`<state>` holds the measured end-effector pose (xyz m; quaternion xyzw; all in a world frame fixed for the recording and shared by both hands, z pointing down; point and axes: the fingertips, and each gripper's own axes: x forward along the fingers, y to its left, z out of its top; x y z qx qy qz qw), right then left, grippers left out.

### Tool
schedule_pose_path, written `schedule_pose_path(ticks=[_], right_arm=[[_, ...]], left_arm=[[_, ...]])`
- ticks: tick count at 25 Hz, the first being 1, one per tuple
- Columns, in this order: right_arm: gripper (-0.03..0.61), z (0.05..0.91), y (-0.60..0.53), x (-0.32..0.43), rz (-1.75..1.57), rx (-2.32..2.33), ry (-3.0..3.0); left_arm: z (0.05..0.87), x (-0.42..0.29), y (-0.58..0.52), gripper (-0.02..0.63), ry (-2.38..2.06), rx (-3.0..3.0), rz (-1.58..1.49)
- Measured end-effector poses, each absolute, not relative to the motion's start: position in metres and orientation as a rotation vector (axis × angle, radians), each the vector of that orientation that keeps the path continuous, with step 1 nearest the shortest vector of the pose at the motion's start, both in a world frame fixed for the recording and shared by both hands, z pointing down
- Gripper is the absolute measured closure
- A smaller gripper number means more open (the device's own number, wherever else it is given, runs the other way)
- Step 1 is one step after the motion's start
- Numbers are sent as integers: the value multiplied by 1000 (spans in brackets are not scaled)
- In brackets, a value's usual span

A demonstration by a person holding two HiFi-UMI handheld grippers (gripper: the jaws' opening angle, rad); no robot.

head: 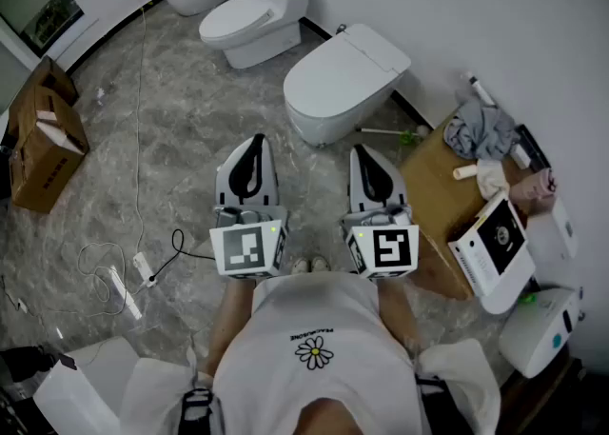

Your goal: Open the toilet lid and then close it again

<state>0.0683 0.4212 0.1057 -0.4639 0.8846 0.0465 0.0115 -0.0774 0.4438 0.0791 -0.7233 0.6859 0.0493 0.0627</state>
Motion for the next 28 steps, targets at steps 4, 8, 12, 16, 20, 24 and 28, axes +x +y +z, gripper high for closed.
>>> schedule_pose_path(ticks=[4, 8, 12, 16, 20, 24, 28], right_arm=[[548, 107, 421, 68, 141, -1448, 2761], [548, 108, 418, 73, 148, -1504, 2730], [548, 111, 410, 87, 107, -1529, 2705], [548, 113, 408, 98, 64, -1511, 2688], [548, 114, 407, 101, 43, -1466, 2695], [548, 122, 408, 110, 17, -1418, 2711], [548, 138, 404, 120, -66, -1357, 2725]], left_arm=[[79, -78, 443, 592, 2074, -2189, 166], [83, -82, 440, 592, 2089, -2196, 145], [87, -80, 436, 592, 2094, -2198, 134], [91, -73, 433, 592, 2102, -2204, 118], [91, -68, 433, 592, 2110, -2187, 105], [97, -61, 437, 592, 2148, -2149, 56], [101, -54, 436, 592, 2165, -2116, 68]])
